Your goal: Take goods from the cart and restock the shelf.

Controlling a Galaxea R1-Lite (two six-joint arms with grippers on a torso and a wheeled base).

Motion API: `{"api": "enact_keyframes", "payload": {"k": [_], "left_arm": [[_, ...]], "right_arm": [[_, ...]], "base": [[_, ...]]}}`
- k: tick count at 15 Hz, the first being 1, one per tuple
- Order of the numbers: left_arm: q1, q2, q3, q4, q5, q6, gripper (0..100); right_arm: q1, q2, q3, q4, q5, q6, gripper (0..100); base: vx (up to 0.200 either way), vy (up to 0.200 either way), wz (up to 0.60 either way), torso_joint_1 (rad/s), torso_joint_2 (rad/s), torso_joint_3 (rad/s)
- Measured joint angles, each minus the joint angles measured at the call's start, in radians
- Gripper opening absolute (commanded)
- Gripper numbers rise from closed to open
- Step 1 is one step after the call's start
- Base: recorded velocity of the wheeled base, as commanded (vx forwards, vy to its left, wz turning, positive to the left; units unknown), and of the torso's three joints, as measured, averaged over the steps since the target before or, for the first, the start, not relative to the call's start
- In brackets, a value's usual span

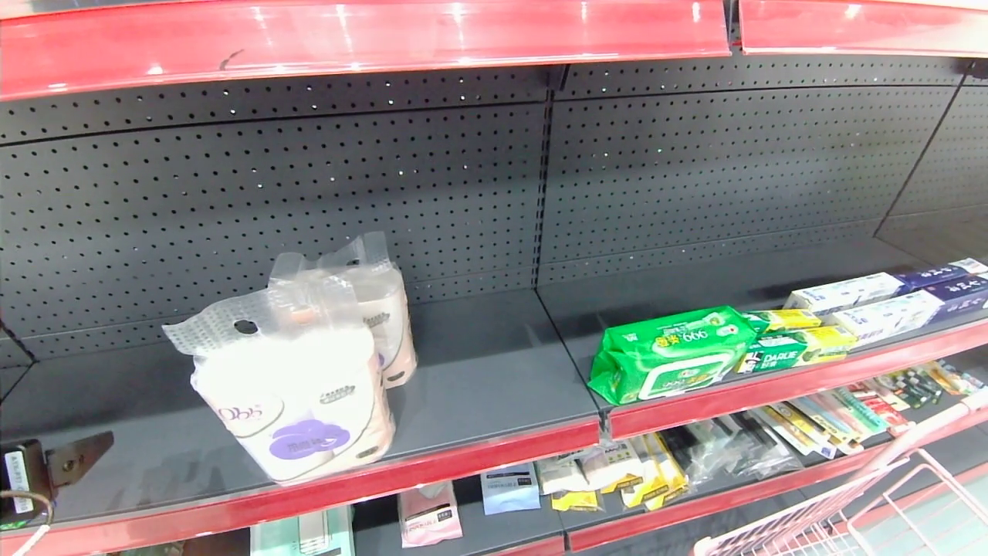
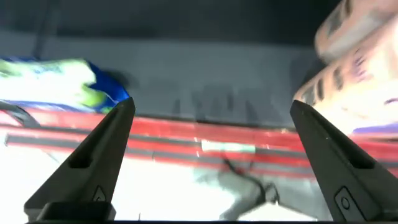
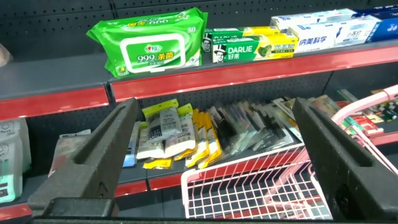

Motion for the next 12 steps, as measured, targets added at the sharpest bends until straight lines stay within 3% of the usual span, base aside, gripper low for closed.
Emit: {"api": "enact_keyframes", "payload": {"k": [4,12], "left_arm": [[0.016,0.133,0.004,-0.011,-0.017,0.003,100],[0.004,0.436,-0.01,-0.189,-0.097,0.005,100]], "right_arm": [[0.0,0.0,0.0,0.0,0.0,0.0,100],[0.0,0.0,0.0,0.0,0.0,0.0,100]], "base": [[0.0,0.0,0.0,0.0,0.0,0.0],[0.0,0.0,0.0,0.0,0.0,0.0]]}}
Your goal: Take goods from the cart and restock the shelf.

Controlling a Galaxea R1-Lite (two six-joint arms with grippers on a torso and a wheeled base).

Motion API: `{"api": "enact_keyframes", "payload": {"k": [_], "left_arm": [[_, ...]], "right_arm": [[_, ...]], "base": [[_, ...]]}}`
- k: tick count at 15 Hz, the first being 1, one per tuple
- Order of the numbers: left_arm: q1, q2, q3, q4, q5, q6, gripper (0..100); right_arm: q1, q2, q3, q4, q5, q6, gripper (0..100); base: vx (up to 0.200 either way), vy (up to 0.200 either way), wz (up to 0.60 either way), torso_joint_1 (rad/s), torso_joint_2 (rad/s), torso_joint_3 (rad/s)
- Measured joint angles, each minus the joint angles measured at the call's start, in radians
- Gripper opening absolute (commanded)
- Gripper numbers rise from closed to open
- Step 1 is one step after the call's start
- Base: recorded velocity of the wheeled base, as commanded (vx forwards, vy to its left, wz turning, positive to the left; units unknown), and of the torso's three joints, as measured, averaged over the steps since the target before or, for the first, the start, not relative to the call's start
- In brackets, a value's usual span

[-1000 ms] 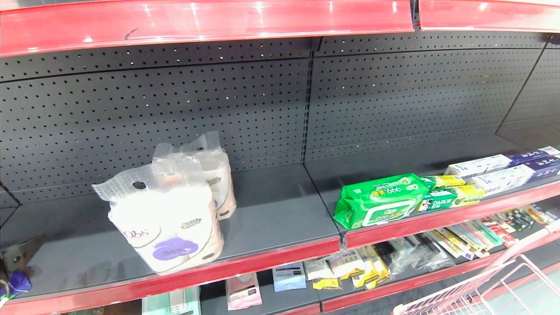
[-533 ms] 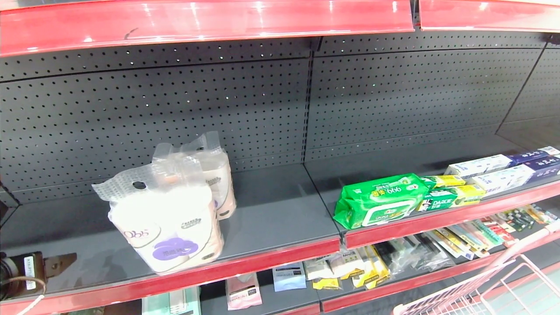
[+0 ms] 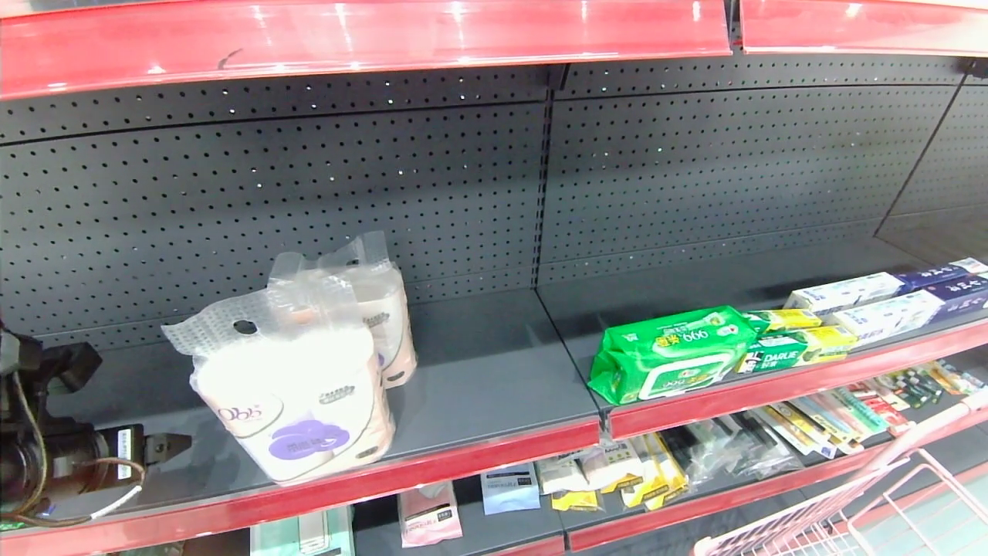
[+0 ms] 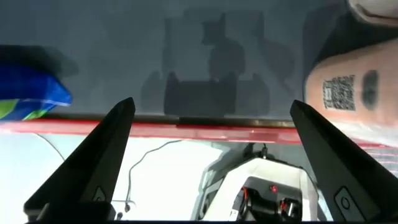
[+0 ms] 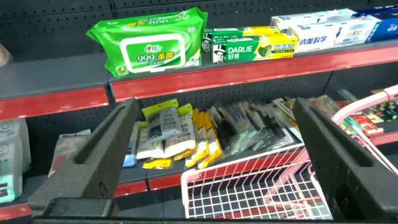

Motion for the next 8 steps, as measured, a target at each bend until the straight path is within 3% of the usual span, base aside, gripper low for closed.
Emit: {"api": "enact_keyframes", "payload": {"k": [8], "left_arm": [[-0.052,0.181,-0.003,-0.111,-0.015,0.002,100]], "right_arm": [[0.0,0.0,0.0,0.0,0.0,0.0,100]], "base": [[0.0,0.0,0.0,0.0,0.0,0.0]]}}
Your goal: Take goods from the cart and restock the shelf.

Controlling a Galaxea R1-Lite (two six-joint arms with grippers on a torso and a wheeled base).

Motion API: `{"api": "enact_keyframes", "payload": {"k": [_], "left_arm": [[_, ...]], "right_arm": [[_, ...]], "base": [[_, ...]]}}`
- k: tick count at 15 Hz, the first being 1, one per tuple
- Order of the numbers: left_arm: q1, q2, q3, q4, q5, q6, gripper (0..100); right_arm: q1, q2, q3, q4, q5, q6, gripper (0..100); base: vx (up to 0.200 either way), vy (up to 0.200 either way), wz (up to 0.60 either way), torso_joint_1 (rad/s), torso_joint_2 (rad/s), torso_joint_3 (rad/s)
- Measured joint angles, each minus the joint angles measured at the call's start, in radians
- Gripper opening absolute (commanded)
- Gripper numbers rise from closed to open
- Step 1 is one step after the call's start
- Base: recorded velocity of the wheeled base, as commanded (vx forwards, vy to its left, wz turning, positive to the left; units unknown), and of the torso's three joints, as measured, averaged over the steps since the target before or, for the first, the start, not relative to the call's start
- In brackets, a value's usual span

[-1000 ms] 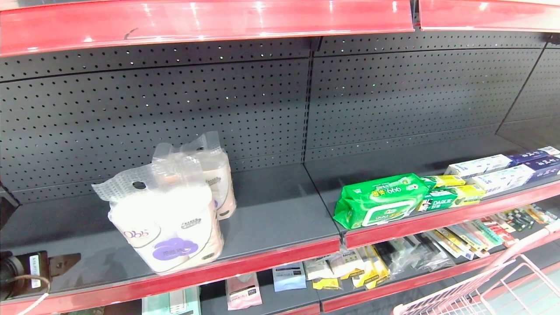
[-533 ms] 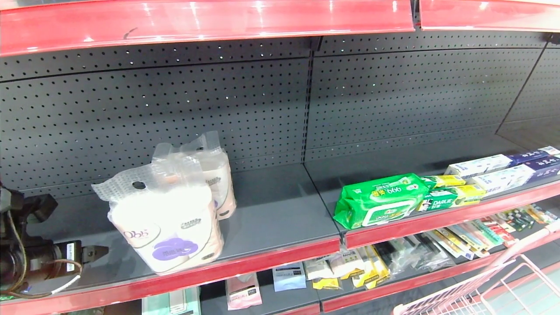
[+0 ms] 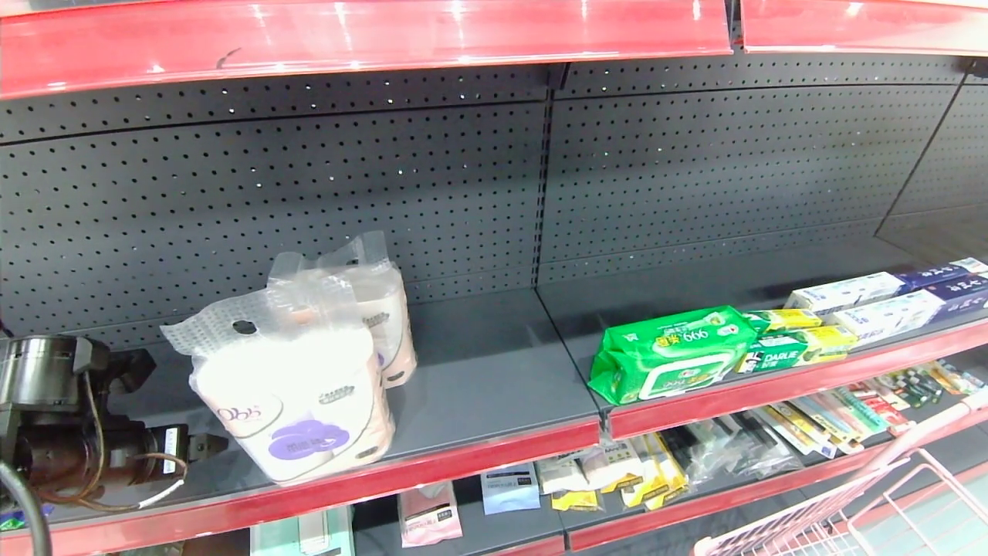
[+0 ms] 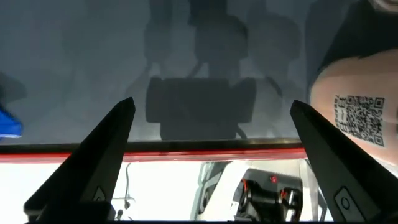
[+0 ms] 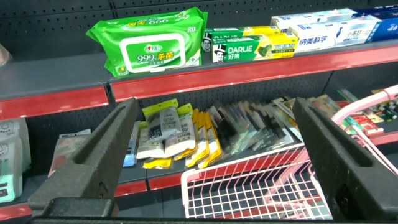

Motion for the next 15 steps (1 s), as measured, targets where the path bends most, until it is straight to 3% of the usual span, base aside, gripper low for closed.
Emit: {"api": "enact_keyframes", "payload": {"k": [15], "left_arm": [[-0.008,0.076,-0.023,-0.021,0.001,0.0,100]], "right_arm": [[0.0,0.0,0.0,0.0,0.0,0.0,100]], "base": [[0.0,0.0,0.0,0.0,0.0,0.0]]}}
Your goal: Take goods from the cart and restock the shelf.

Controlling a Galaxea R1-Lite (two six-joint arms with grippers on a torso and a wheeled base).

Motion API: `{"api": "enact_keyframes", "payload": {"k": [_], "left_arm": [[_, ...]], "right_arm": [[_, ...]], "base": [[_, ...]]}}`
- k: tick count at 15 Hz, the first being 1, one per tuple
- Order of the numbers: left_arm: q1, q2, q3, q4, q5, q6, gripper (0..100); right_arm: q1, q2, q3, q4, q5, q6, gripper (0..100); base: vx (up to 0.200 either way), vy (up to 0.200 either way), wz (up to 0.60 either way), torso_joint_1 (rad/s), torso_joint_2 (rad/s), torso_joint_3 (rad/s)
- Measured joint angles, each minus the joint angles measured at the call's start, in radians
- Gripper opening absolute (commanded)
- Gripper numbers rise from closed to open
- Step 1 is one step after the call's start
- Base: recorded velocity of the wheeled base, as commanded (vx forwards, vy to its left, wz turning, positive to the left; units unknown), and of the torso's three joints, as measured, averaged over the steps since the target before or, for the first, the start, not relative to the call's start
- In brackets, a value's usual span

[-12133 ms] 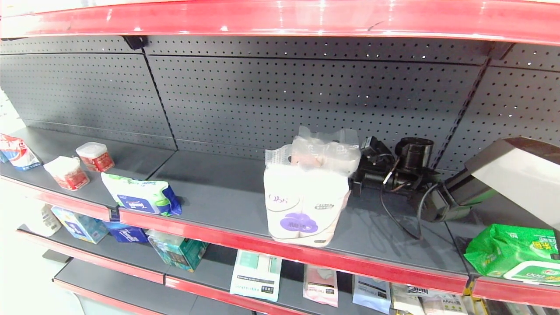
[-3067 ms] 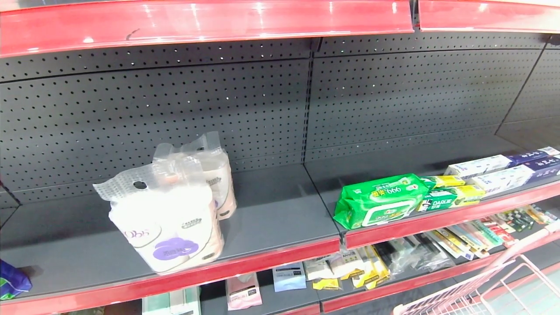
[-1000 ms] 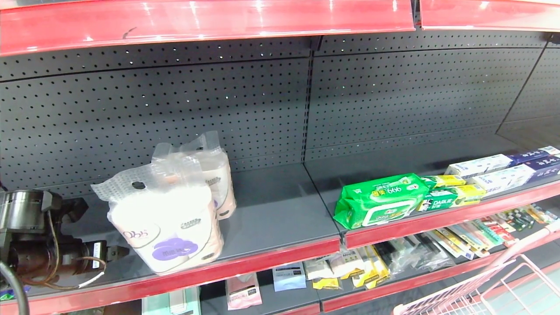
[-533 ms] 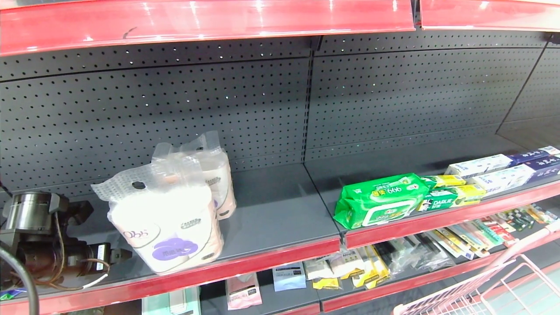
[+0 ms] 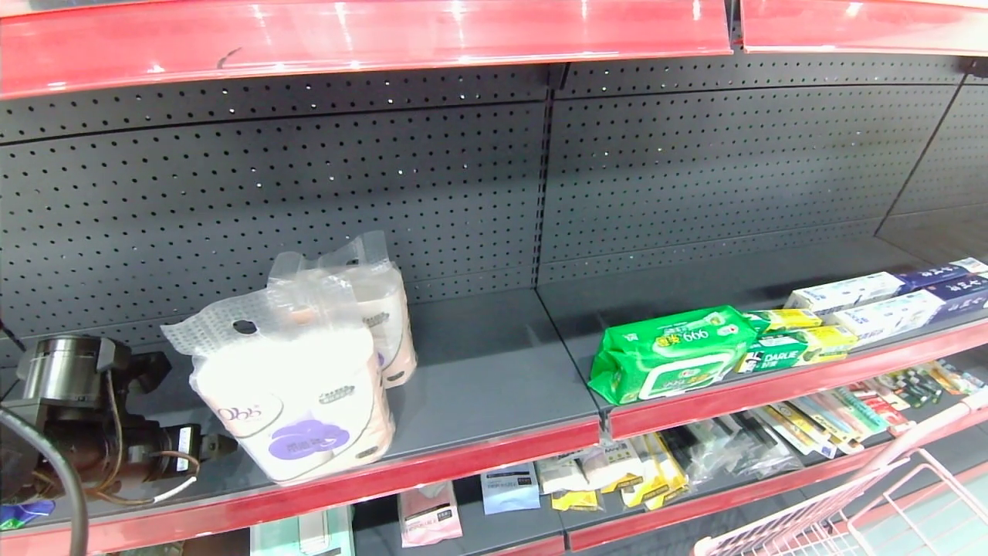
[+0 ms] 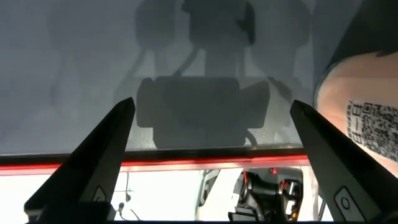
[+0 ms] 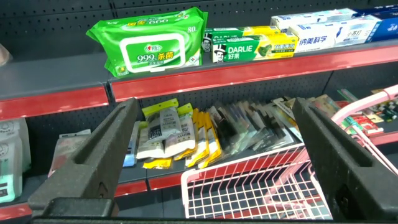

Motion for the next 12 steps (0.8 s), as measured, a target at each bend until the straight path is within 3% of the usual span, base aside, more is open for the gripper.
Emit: {"api": "enact_keyframes", "payload": {"k": [12], "left_arm": [[-0.056,0.091,-0.025,-0.117,-0.011,0.0,100]], "right_arm": [[0.0,0.0,0.0,0.0,0.0,0.0,100]], "base": [[0.0,0.0,0.0,0.0,0.0,0.0]]}}
